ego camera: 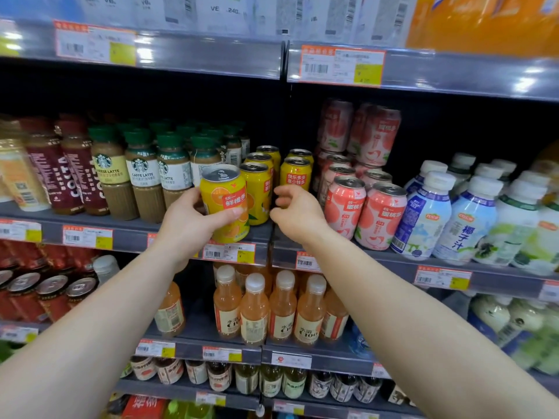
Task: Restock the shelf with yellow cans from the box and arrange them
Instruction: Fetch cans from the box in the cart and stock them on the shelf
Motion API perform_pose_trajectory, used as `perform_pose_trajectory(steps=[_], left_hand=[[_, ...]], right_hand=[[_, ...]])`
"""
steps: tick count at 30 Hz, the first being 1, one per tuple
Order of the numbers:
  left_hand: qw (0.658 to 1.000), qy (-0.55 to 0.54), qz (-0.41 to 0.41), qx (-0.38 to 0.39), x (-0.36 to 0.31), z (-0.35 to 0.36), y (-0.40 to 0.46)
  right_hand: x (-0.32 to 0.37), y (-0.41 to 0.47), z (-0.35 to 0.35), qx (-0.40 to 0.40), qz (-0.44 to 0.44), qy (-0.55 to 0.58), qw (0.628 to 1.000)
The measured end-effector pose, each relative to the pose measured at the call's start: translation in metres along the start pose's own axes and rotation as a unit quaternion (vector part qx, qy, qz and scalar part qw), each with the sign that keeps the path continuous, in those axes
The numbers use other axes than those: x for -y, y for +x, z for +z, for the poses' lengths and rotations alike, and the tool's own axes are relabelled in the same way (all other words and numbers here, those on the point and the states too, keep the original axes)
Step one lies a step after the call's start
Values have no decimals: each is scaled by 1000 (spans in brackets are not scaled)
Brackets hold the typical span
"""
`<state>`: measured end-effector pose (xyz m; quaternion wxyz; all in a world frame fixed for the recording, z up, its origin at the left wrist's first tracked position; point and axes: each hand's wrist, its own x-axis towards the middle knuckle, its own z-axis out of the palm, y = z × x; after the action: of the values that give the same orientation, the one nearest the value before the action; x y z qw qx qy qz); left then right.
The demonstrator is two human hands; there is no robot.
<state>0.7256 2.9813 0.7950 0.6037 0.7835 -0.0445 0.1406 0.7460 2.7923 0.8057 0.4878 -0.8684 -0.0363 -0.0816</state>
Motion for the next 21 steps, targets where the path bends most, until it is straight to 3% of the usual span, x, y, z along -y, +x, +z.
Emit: perform_pose_trajectory(steps=[2,4,9,14,18,21], left_hand=[[1000,-4,4,12,-4,7,-2],[999,-8,8,33,-10,17,-4],[995,-17,24,94,-20,42,-1],[995,-5,28,99,-20,36,8],[996,-24,5,81,-10,28,4],[996,-27,-1,89,-7,24,2]], right_hand=[[3,-20,-7,90,-16,26,995],[7,-33,-8,123,-35,24,991],[6,-36,-12,25,-47,8,999],[-6,-21,-16,-69,29,-14,997],[-12,-5,-7,-80,108,-60,989],[-14,4,2,-89,120,-67,986]])
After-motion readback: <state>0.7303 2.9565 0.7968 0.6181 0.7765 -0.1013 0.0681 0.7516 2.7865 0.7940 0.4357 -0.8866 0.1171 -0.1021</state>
